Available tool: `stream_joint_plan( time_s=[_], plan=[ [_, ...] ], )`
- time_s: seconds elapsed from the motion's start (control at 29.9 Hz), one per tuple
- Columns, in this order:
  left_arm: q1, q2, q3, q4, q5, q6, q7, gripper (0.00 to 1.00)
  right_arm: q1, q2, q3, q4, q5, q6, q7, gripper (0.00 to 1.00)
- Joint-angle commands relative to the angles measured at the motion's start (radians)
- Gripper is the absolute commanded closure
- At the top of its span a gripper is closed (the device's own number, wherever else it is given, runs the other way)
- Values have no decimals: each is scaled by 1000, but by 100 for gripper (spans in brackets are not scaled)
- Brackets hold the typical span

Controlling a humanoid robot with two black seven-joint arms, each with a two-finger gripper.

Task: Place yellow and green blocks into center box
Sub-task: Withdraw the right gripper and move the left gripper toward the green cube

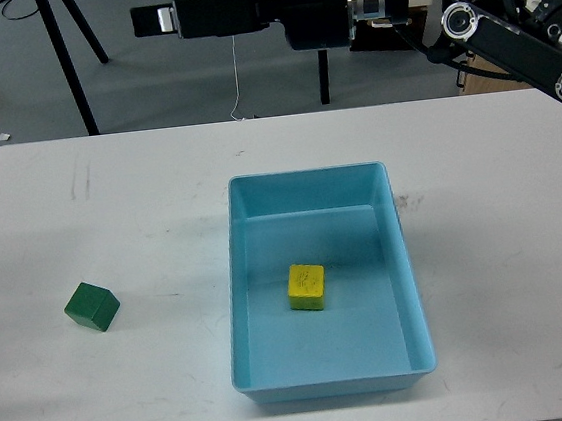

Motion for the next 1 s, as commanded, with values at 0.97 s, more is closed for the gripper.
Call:
stream_joint_plan(
  time_s=[0.97],
  plan=[
    [-207,112,428,-152,1814,-92,-137,0,-1332,-22,905,627,174,-217,-84,2]
  ],
)
